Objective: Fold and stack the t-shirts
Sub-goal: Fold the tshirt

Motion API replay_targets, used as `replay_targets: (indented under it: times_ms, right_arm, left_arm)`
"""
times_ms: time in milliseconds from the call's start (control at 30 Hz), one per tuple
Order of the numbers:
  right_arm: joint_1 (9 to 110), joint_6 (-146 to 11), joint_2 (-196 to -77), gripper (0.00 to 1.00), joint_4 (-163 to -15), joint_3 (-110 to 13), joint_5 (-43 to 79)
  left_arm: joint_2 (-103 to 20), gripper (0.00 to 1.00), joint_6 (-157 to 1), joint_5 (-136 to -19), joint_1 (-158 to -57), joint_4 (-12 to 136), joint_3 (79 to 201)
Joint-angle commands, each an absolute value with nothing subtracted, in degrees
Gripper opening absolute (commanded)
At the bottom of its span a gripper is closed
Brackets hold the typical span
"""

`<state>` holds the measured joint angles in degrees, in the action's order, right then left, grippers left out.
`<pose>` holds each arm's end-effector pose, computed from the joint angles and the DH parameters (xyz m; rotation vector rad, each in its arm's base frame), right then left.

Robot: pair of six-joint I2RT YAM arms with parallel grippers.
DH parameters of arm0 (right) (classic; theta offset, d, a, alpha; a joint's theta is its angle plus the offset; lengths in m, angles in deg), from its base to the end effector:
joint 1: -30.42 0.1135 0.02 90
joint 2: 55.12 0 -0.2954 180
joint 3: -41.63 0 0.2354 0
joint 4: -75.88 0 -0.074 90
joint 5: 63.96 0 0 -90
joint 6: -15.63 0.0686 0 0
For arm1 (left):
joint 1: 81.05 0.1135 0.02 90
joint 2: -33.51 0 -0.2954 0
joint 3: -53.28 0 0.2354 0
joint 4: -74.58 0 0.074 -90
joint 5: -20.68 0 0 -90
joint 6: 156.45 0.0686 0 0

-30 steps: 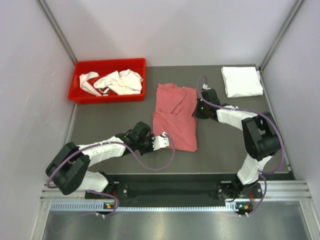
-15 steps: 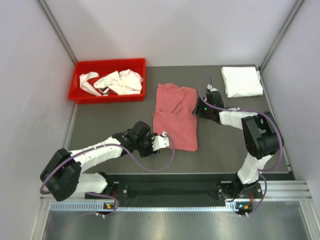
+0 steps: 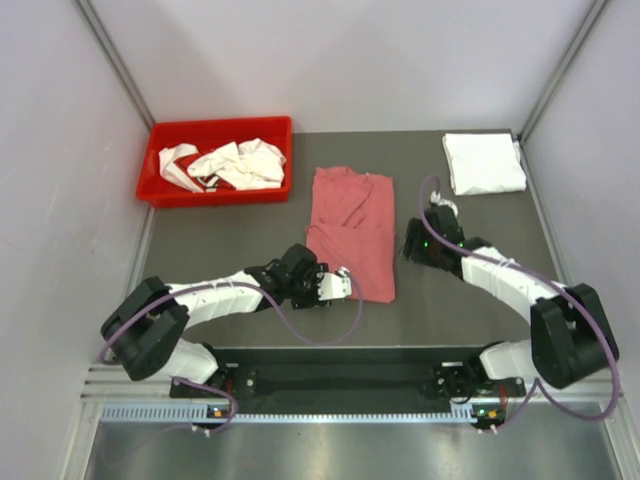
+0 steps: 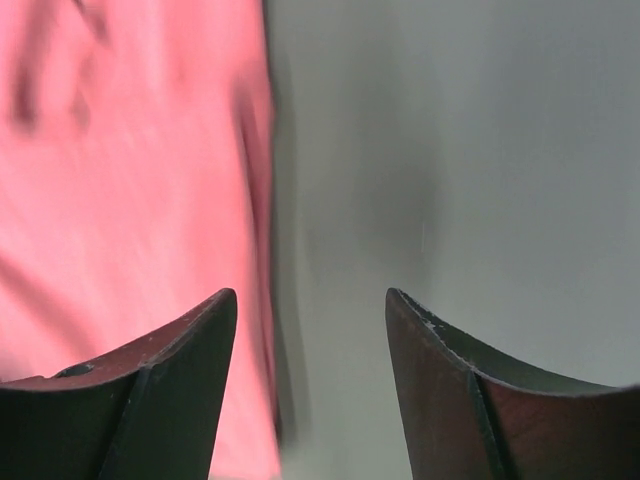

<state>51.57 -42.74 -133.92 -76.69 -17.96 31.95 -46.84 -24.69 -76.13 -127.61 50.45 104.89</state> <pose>0.2661 0.0954 0.2224 0.2684 2.3873 0.3133 0.1747 -0.1963 0.1782 1.7726 1.7538 -0.1833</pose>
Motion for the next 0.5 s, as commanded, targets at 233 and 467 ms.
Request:
replay_targets:
  times_ms: [233, 467]
  right_arm:
    - [65.13, -28.06, -121.48, 0.60, -71.94, -3.12, 28.67]
    - [67.77, -24.10, -126.30, 0.61, -80.82, -0.92, 26.65]
  left_arm:
    - [-49.72, 0.19, -25.84, -76.79, -127.80, 53.41, 104.08]
    - [-46.91, 0.00, -27.16, -78.20, -127.72, 51.29, 103.20]
